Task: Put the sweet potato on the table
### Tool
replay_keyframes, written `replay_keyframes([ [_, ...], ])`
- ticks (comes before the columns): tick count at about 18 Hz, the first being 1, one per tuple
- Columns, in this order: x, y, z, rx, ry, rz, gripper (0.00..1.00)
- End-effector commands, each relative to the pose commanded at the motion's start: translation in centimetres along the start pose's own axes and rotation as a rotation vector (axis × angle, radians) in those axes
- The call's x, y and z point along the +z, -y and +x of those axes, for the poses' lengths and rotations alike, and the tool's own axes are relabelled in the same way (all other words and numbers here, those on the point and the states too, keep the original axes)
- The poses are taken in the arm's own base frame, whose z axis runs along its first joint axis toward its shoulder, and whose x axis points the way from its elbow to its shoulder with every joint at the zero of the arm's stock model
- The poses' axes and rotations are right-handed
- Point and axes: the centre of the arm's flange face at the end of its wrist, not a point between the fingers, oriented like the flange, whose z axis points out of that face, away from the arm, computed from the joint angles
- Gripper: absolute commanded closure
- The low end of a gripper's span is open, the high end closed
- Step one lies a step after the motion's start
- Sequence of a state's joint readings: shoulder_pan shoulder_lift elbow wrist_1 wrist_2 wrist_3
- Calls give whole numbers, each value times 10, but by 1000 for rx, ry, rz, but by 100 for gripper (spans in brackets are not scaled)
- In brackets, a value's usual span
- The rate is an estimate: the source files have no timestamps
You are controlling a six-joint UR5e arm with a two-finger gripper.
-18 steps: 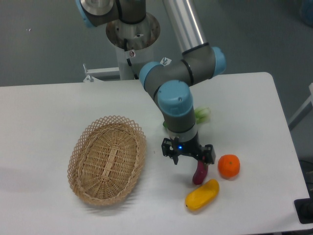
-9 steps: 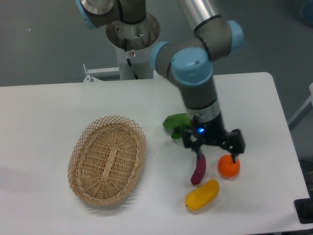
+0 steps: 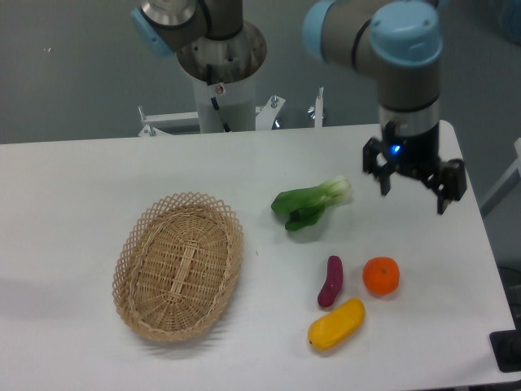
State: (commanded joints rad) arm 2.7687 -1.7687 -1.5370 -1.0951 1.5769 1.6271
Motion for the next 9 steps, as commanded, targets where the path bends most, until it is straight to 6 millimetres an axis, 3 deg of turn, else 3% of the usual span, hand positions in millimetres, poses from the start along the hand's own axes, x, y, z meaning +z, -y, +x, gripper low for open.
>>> replay_keyframes([
  [5, -12, -31, 5, 106, -16, -11, 0],
  [9, -12, -33, 5, 100, -13, 8, 0],
])
